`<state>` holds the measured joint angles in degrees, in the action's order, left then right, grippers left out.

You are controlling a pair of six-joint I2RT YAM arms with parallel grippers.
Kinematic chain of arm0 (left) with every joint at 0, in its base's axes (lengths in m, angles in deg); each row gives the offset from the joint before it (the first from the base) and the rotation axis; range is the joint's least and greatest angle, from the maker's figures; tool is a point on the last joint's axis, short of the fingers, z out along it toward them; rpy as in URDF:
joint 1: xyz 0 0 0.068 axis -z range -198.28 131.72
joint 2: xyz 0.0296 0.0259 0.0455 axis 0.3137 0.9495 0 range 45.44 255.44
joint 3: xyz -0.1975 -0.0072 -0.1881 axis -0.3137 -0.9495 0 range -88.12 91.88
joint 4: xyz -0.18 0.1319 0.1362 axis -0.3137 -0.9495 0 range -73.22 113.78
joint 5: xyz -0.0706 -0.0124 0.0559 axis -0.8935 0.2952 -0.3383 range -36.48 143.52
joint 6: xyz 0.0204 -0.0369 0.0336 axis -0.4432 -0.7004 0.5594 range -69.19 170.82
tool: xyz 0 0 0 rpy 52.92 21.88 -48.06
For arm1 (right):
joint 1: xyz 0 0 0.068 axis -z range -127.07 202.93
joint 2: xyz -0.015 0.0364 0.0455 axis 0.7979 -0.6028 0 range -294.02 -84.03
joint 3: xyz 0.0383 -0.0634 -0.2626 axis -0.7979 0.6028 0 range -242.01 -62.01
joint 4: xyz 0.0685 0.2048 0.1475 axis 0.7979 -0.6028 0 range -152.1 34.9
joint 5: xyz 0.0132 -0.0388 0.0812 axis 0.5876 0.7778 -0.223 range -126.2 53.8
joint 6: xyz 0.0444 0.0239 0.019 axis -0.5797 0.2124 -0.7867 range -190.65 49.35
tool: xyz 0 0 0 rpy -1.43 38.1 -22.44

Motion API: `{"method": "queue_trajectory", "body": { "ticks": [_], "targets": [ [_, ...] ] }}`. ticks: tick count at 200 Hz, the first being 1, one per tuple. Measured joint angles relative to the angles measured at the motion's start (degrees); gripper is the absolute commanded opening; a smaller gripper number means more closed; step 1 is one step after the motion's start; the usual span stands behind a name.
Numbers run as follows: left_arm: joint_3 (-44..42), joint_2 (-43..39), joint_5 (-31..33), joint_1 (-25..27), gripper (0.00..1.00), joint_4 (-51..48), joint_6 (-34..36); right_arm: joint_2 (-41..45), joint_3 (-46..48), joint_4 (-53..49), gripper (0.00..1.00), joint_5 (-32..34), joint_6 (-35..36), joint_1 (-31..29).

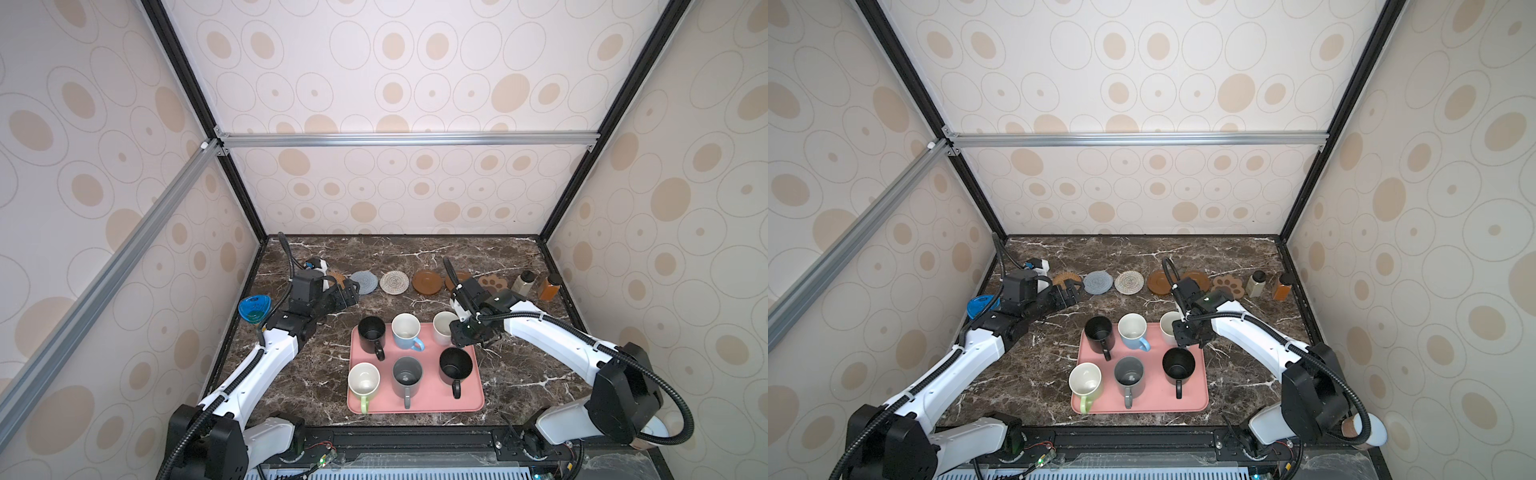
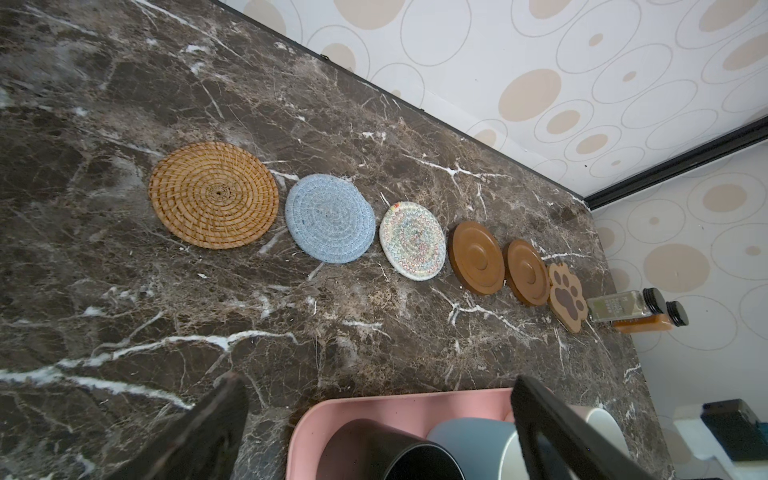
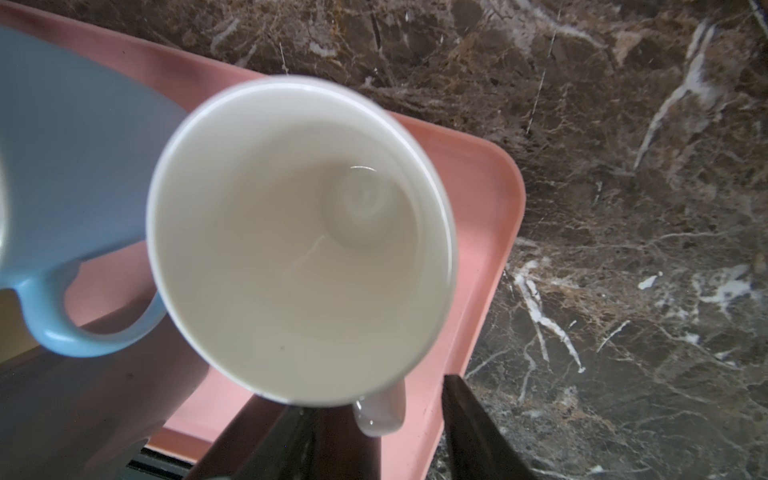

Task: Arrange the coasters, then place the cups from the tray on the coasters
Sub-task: 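Lower the open right gripper onto the white mug farthest on the tray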

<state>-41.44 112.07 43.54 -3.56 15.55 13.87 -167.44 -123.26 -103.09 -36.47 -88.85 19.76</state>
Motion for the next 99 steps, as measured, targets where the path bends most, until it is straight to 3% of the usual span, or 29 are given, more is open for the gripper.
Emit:
{"method": "queue_trajectory", "body": {
  "ticks": [99],
  "targets": [
    [-0.3, -0.2, 0.0, 0.0, 1.00, 0.0, -0.6, -1.1, 2.9, 5.4, 0.37, 0.0, 4.9, 0.2]
  ]
}}
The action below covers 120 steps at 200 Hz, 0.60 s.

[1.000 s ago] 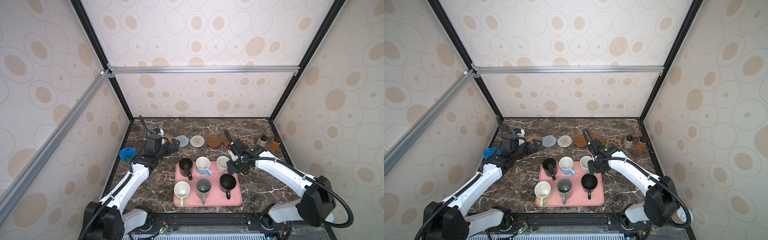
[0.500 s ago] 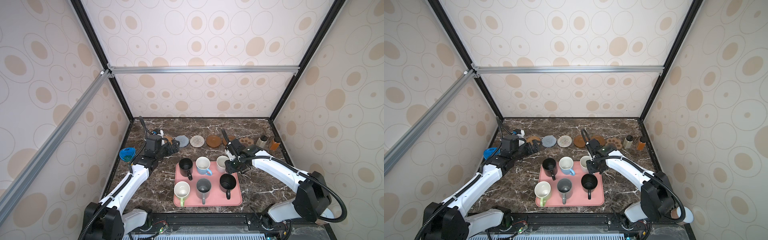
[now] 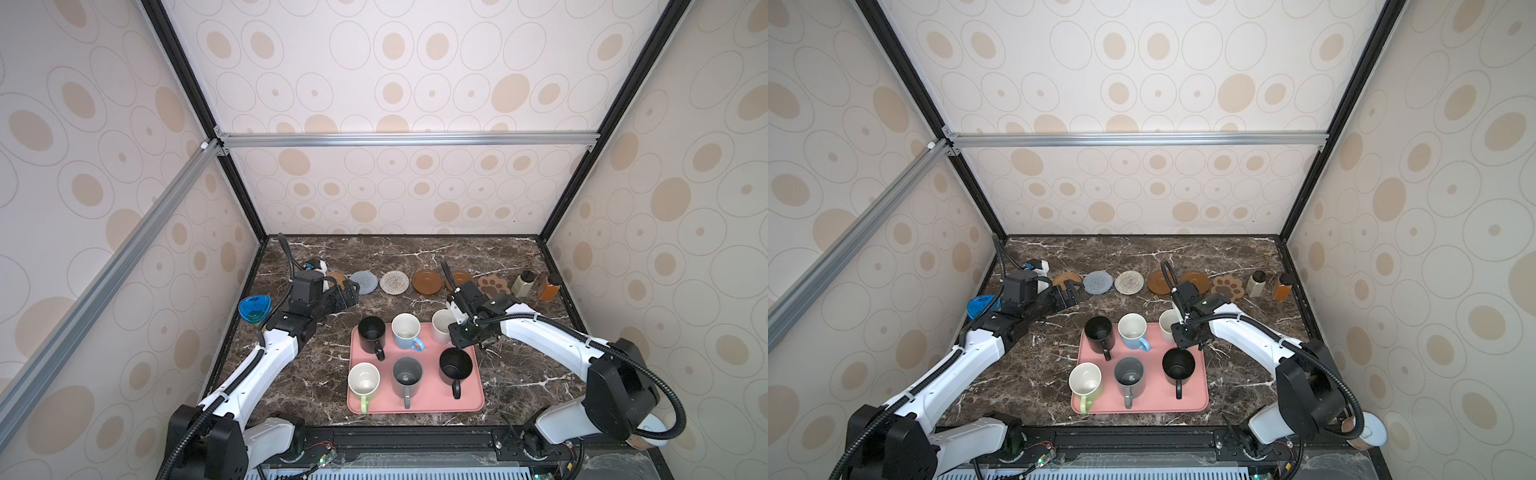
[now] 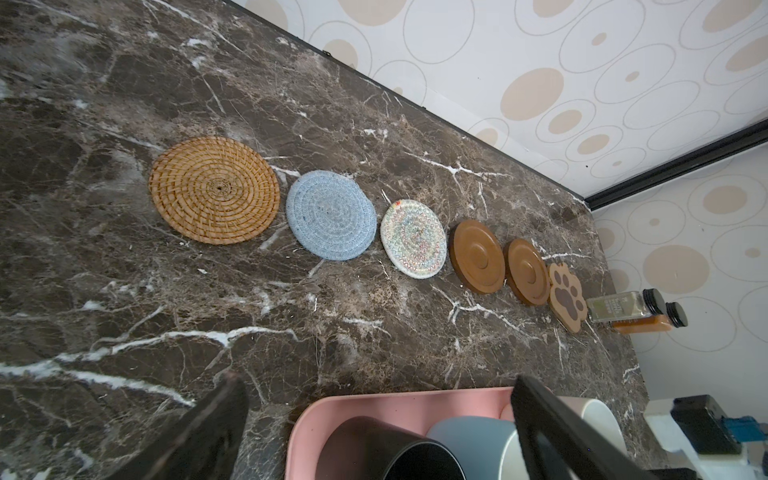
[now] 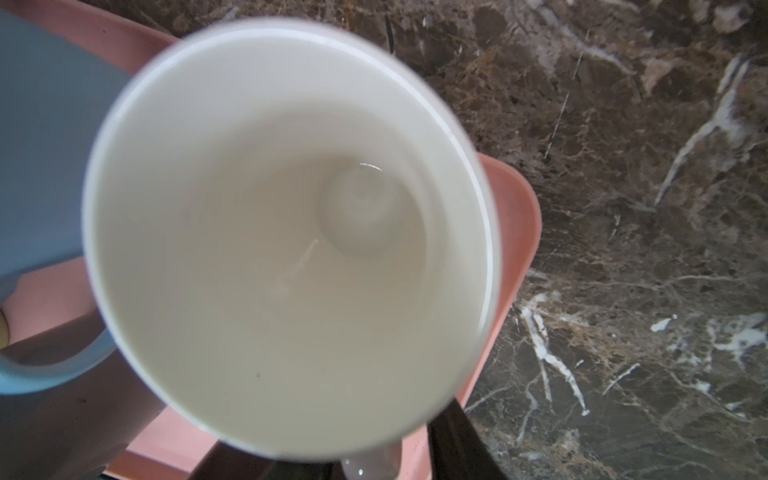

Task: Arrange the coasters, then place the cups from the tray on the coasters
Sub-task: 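Lower the open right gripper onto the white mug farthest on the tray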

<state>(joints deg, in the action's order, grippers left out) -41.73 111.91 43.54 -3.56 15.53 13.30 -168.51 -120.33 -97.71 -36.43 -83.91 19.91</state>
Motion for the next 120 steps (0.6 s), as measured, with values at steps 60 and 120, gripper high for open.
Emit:
{"method": "queue_trajectory", "body": {
  "ticks": [60, 120],
  "targets": [
    [0.0, -0.3, 0.0, 0.0, 1.00, 0.0, -0.2, -2.6, 0.1, 1.9, 0.34, 0.1, 4.7, 0.1],
    [-0.1, -0.3, 0.0, 0.0, 1.00, 0.0, -0.2, -3.7, 0.1, 2.3, 0.25, 0.1, 7.0, 0.1]
  ]
}}
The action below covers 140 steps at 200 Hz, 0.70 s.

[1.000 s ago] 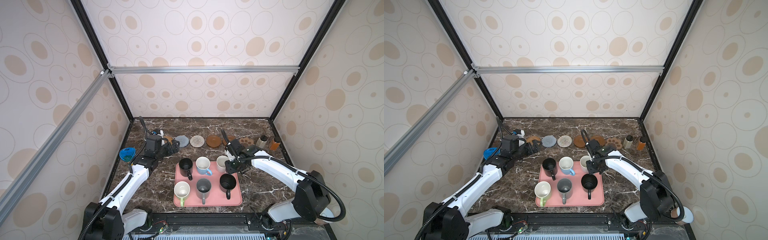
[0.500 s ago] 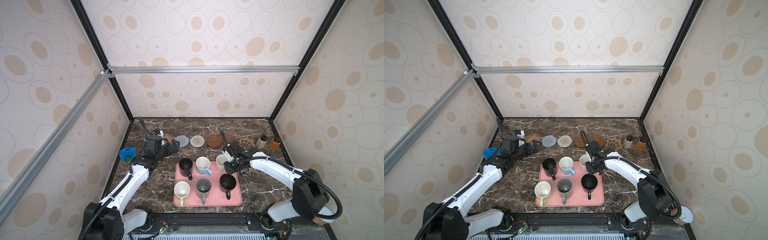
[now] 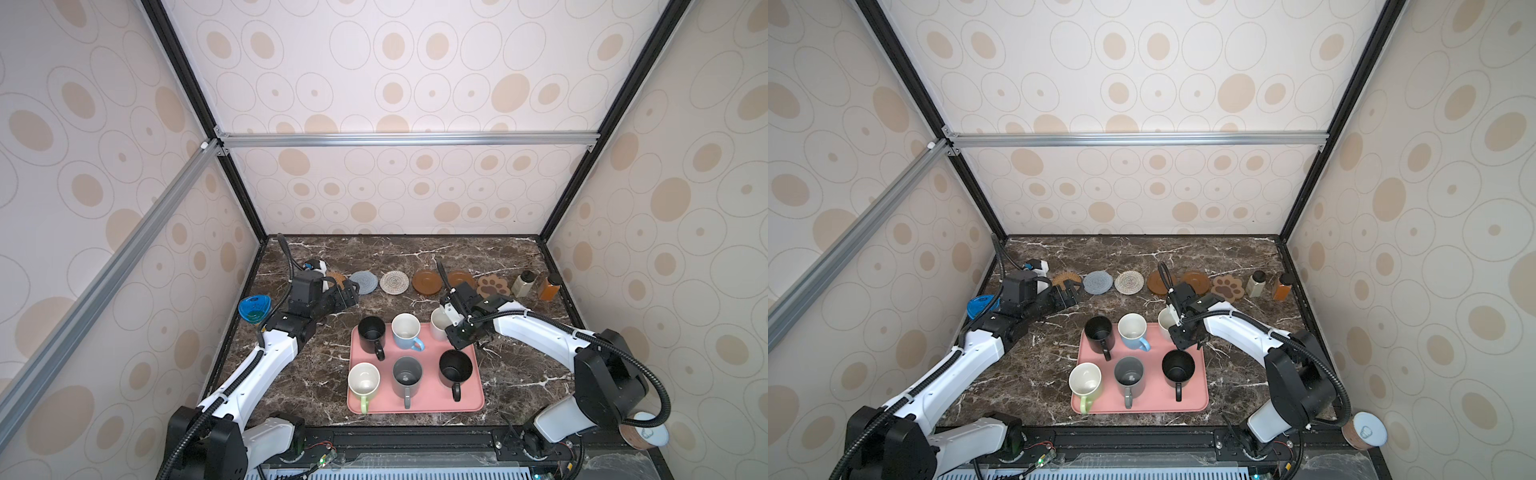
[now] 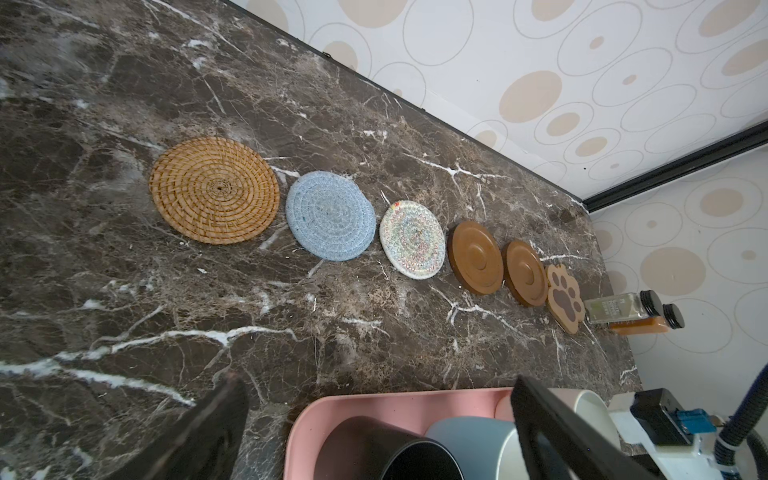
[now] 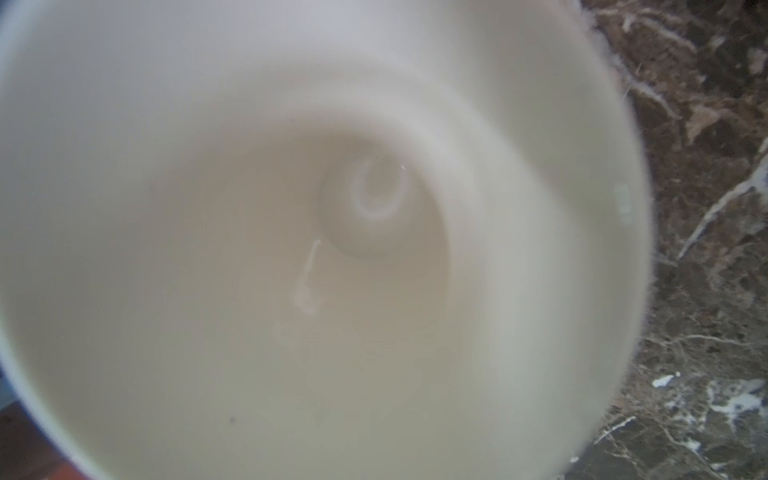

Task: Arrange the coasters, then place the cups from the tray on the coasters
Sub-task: 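Lower the open right gripper onto the white mug farthest on the tray, then close the right gripper on the white mug rim and lift it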

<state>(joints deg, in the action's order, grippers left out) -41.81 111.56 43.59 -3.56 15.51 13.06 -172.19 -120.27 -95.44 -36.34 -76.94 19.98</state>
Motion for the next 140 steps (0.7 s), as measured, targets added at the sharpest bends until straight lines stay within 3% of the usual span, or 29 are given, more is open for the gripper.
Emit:
{"method": "queue_trajectory", "body": {
  "ticks": [84, 140],
  "targets": [
    [0.0, -0.5, 0.0, 0.0, 1.00, 0.0, 0.0, -0.3, 0.0, 0.6, 0.11, 0.0, 2.3, 0.0],
    [-0.9, -0.9, 0.0, 0.0, 1.00, 0.3, -0.2, -0.3, -0.1, 0.6, 0.07, 0.0, 2.7, 0.0]
  ]
}}
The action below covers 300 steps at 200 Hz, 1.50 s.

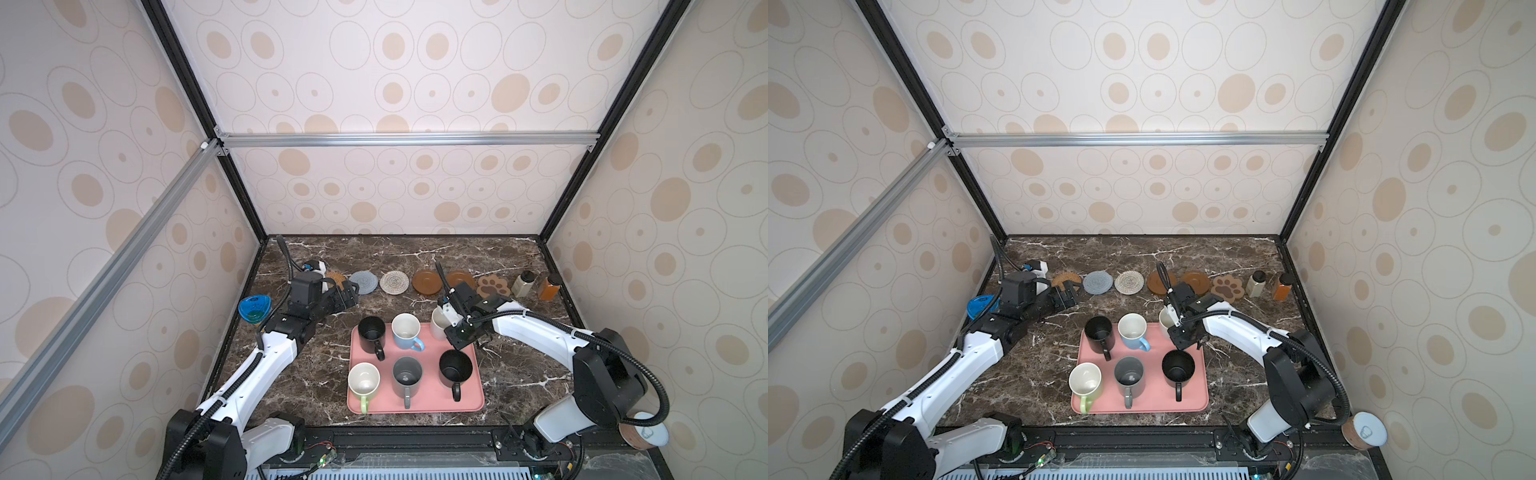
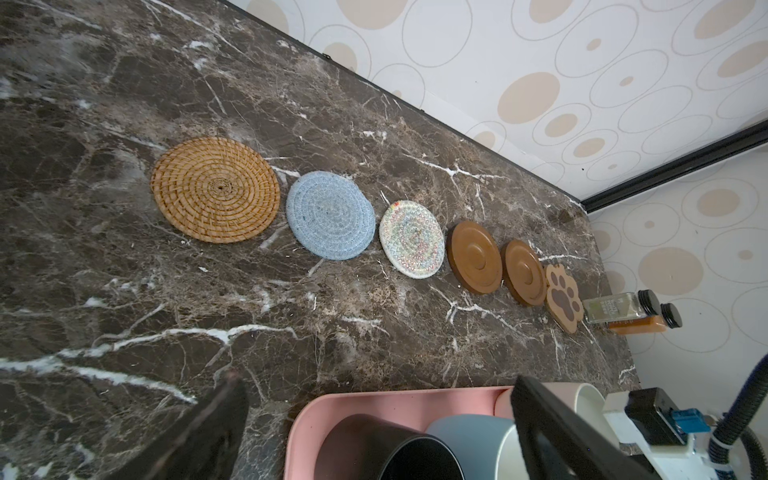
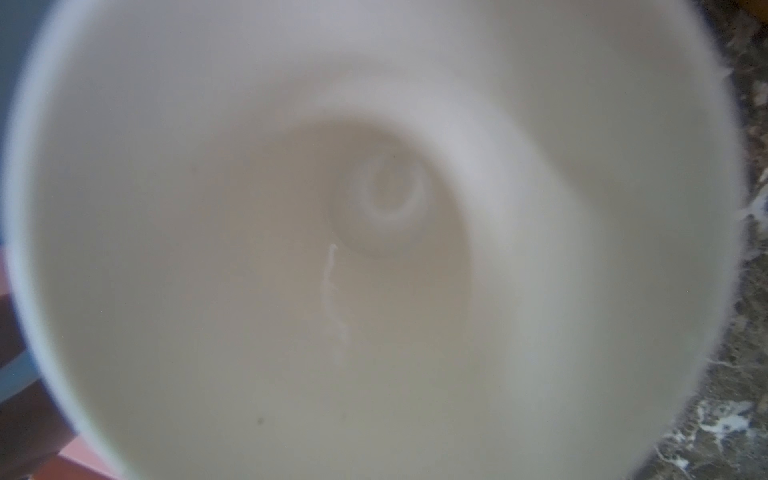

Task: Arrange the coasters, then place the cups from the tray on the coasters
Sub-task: 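Close the right gripper on the white mug rim and lift it, then carry the white mug with the right gripper over the paw-print coaster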

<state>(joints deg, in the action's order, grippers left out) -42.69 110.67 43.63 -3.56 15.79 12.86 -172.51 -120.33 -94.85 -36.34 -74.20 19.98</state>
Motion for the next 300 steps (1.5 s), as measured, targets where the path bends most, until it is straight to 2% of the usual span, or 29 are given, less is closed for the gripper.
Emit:
{"method": "queue_trajectory", "body": {
  "ticks": [48, 139, 223, 300],
  "targets": [
    [-0.2, 0.0, 0.0, 0.0, 1.00, 0.8, -0.2, 0.1, -0.9, -1.0, 0.04, 0.0, -0.5, 0.0],
    [-0.3, 0.0, 0.1, 0.0, 1.00, 1.6, -0.2, 1.2, -9.3, -4.8, 0.03, -0.1, -1.5, 1.3],
    [-0.4, 0.0, 0.3, 0.0, 1.00, 2.0, -0.2, 0.9, -13.7, -9.0, 0.03, 0.0, -3.3, 8.9],
    [-0.4, 0.1, 0.2, 0.0, 1.00, 2.8, -0.2, -3.5, -16.3, -9.9, 0.02, 0.1, -2.4, 17.6]
  ]
}}
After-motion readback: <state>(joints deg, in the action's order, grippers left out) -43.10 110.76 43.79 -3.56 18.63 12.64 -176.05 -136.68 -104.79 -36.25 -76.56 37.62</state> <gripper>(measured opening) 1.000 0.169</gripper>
